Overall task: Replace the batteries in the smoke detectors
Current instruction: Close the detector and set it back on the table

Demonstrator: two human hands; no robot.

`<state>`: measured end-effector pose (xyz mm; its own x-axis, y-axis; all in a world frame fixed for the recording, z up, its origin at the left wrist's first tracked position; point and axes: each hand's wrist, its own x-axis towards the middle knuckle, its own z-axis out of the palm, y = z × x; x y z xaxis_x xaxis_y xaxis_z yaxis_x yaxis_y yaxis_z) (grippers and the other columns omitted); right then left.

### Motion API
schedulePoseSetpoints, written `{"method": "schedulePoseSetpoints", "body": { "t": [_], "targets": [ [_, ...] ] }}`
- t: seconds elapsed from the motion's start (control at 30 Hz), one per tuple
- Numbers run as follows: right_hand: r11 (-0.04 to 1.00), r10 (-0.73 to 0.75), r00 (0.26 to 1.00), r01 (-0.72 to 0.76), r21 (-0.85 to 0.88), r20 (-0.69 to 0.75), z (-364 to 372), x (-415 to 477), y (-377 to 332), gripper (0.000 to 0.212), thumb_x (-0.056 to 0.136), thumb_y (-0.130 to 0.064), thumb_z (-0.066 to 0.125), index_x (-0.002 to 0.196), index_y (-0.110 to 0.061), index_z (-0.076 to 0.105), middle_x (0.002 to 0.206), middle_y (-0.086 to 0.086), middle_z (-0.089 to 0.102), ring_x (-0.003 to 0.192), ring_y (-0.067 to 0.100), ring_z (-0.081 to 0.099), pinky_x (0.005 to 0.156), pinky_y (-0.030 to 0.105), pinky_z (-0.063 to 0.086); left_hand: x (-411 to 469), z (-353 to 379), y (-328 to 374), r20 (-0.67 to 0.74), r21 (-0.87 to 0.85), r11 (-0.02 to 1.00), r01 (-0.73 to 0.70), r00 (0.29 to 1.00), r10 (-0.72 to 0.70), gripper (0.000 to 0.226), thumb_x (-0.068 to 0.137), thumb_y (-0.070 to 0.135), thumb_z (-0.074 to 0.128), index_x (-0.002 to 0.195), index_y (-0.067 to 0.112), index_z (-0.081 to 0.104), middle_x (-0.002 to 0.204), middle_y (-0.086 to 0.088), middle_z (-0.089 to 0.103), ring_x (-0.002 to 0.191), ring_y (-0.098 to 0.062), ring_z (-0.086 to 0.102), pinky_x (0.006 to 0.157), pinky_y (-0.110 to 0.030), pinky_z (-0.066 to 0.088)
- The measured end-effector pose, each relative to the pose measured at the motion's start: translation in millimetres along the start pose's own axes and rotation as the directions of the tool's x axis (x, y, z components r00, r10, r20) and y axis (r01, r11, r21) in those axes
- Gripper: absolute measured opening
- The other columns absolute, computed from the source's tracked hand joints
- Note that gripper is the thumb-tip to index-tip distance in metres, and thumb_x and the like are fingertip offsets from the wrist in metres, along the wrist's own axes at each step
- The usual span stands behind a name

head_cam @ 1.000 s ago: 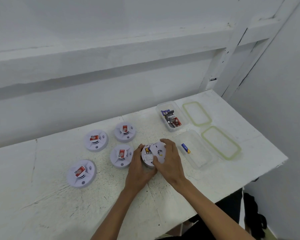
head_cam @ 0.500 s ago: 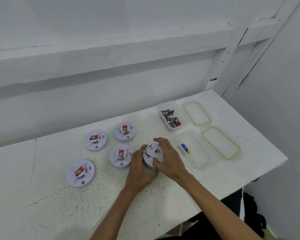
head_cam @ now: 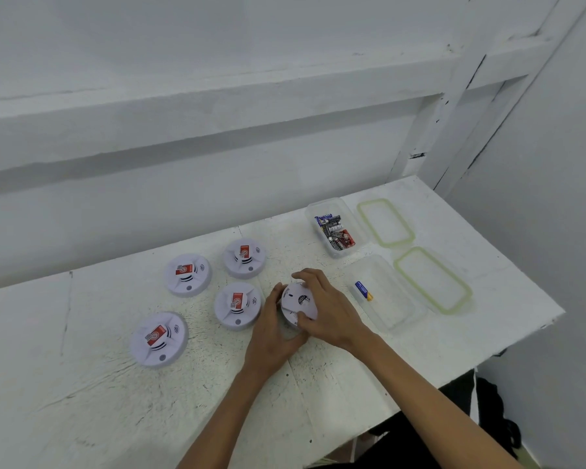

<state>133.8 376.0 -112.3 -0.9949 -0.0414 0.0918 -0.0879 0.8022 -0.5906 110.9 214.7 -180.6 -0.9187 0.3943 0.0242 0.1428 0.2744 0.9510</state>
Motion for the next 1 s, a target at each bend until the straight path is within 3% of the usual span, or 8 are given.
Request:
{"method": "schedulePoseSetpoints", "body": {
  "t": [0.13, 0.3, 0.53, 0.77, 0.9, 1.0],
  "targets": [
    [1.0, 0.001, 1.0, -0.001, 0.004, 0.003, -0.4, -1.1, 2.6, 0.074, 0.079, -0.034, 0.067, 0.145, -0.031, 0.031, 0.147, -0.013, 0.031, 0.117, 0.011, 0.054, 0.07, 0.031, 0.059, -0.5, 0.0, 1.1, 0.008, -0.002, 1.0, 0.001, 1.0, -0.001, 0.107, 0.074, 0.052, 0.082, 0.158, 0.016, 0.026, 0.159, 0.005, 0.039, 0.146, -0.011, 0.039, 0.118, -0.047, 0.039],
    [0.998, 0.055, 0.995, -0.059, -0.037, -0.088, -1.1, -4.9, 9.2, 0.074, 0.078, -0.048, 0.071, 0.142, -0.025, 0.043, 0.15, -0.008, 0.035, 0.132, 0.013, 0.039, 0.085, 0.03, 0.054, -0.9, 0.7, 1.4, -0.006, 0.012, 1.0, -0.007, 1.0, 0.007, 0.105, 0.074, 0.064, 0.079, 0.156, 0.028, 0.024, 0.158, 0.006, 0.04, 0.146, -0.01, 0.039, 0.118, -0.045, 0.04],
    [0.988, 0.143, 0.986, -0.147, -0.047, -0.085, 4.9, -11.3, 23.1, 0.064, 0.078, -0.054, 0.071, 0.131, -0.022, 0.055, 0.137, -0.006, 0.046, 0.122, 0.013, 0.044, 0.09, 0.026, 0.05, 1.1, 1.7, -2.0, -0.017, 0.038, 0.999, -0.019, 1.0, 0.02, 0.105, 0.075, 0.066, 0.078, 0.154, 0.016, 0.031, 0.154, 0.007, 0.045, 0.144, -0.013, 0.043, 0.114, -0.045, 0.044],
    [0.989, 0.135, 0.989, -0.138, -0.047, -0.054, 1.3, -9.2, 26.0, 0.063, 0.08, -0.054, 0.068, 0.133, -0.023, 0.057, 0.136, -0.008, 0.048, 0.12, 0.011, 0.046, 0.09, 0.022, 0.046, -0.1, 0.7, 1.3, -0.007, 0.013, 1.0, -0.01, 1.0, 0.01, 0.108, 0.071, 0.067, 0.081, 0.154, 0.018, 0.032, 0.153, 0.013, 0.045, 0.143, -0.007, 0.042, 0.114, -0.03, 0.042],
    [0.988, 0.138, 0.99, -0.14, -0.057, -0.04, -1.3, -7.8, 28.6, 0.062, 0.081, -0.052, 0.068, 0.135, -0.025, 0.056, 0.137, -0.009, 0.047, 0.121, 0.01, 0.045, 0.092, 0.024, 0.046, -0.7, -1.0, 4.0, -0.002, -0.014, 1.0, -0.003, 1.0, 0.003, 0.106, 0.072, 0.064, 0.081, 0.155, 0.02, 0.032, 0.152, 0.027, 0.039, 0.143, 0.002, 0.037, 0.111, -0.011, 0.035],
    [0.99, 0.131, 0.991, -0.132, -0.049, -0.027, -1.5, -7.3, 30.5, 0.062, 0.081, -0.053, 0.067, 0.136, -0.027, 0.055, 0.138, -0.009, 0.047, 0.122, 0.011, 0.045, 0.094, 0.026, 0.047, -0.8, -1.9, 6.0, 0.005, -0.022, 1.0, 0.0, 1.0, 0.0, 0.107, 0.072, 0.061, 0.082, 0.156, 0.018, 0.031, 0.152, 0.023, 0.041, 0.142, 0.002, 0.038, 0.109, -0.008, 0.033]
  ]
}}
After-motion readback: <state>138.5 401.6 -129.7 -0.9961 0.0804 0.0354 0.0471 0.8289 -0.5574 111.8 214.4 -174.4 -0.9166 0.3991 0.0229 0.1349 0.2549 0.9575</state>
